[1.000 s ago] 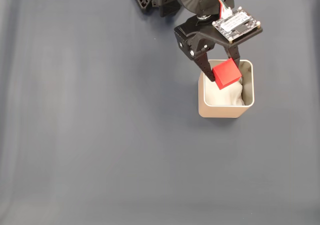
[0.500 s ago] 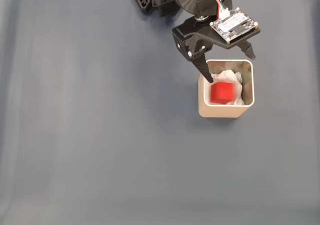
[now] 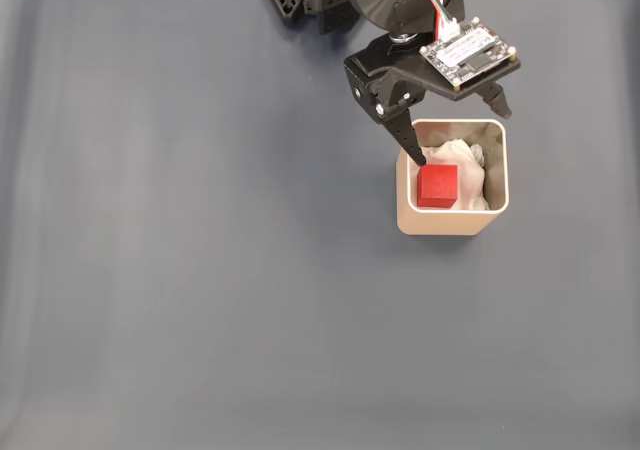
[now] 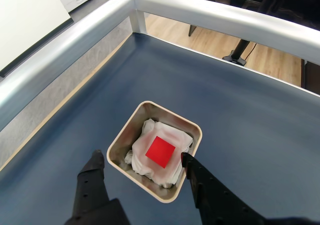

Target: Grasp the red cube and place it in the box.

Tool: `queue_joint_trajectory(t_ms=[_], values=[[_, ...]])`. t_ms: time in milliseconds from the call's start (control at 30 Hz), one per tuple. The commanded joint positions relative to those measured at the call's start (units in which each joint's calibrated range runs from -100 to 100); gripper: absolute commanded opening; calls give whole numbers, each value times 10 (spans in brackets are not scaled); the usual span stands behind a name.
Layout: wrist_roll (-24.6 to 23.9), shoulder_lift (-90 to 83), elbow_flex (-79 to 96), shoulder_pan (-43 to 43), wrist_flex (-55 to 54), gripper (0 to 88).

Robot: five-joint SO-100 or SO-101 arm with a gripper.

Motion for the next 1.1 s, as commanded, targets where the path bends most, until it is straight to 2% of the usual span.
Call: queue_joint_trajectory(t_ms=[0, 167, 467, 567, 1067], values=[[-5, -3, -20, -6, -10, 386], [-7, -2, -20, -7, -16, 362], [-12, -8, -26, -1, -13, 62], [-12, -9, -34, 6, 4, 2], [-27, -24, -44, 114, 43, 1]])
